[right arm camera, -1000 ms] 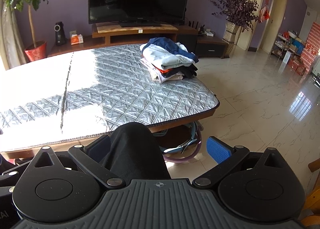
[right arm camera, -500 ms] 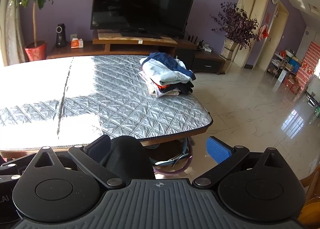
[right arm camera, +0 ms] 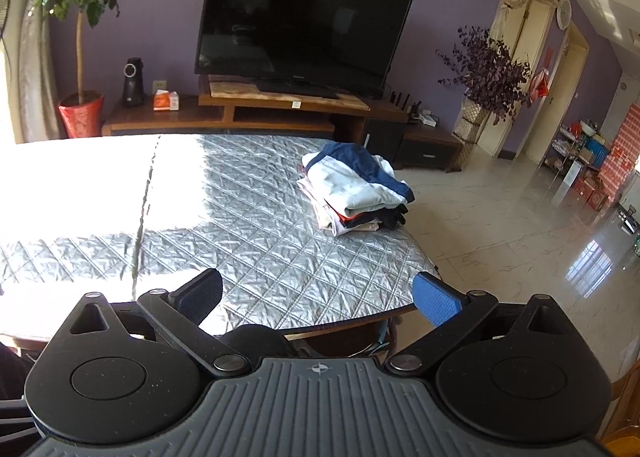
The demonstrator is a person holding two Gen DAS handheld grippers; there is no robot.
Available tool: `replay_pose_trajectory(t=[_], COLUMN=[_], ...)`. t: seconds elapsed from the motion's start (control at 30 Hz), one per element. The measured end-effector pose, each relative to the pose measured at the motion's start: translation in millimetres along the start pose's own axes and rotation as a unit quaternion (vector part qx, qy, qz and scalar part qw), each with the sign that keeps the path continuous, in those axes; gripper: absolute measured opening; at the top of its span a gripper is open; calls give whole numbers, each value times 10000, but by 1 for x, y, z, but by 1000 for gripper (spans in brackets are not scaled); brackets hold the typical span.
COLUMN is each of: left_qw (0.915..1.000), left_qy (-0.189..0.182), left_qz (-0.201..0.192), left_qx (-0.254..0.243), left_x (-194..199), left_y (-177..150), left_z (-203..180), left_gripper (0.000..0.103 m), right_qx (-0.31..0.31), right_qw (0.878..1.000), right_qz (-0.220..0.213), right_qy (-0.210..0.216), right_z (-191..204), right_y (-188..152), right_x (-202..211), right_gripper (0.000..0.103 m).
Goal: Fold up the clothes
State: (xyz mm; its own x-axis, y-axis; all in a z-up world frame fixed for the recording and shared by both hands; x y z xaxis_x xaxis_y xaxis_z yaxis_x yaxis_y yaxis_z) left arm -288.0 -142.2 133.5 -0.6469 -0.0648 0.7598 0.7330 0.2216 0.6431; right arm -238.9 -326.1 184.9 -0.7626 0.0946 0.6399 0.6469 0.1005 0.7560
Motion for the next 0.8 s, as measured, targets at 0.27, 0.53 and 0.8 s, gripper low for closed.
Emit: replay_pose_trajectory(t=[0.27, 0.53, 0.8], left_qw=[9996, 9982, 9970], left_qy=[187, 231, 263], left_qz=[202, 549, 729], left_qx=[8, -2, -11], left_x=[-14, -41, -59], left_y=[25, 36, 44], left_z=[2, -3, -7], left_gripper=[102, 102, 102], right_qx=[32, 155, 168], right_qw=[9983, 9966, 9957], right_qz=[356, 494, 582], right_qy=[460, 635, 707], right_z=[39, 70, 82], right_y=[21, 30, 34], right_x=[-30, -57, -70], right_gripper=[102, 103, 103])
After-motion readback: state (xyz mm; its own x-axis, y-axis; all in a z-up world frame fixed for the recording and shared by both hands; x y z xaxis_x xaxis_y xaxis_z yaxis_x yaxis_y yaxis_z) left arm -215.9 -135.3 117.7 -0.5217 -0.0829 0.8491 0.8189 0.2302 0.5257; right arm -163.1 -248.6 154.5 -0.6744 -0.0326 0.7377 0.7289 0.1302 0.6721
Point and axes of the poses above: each gripper's, at about its wrist camera, not at the fingertips, and x roughly against the way its jaws point, z to its left, y to its top, the point moved 7 cm from there along -x, roughly the way its jaws point, and after that the axes turned 5 degrees about y, right-handed, at the moved point
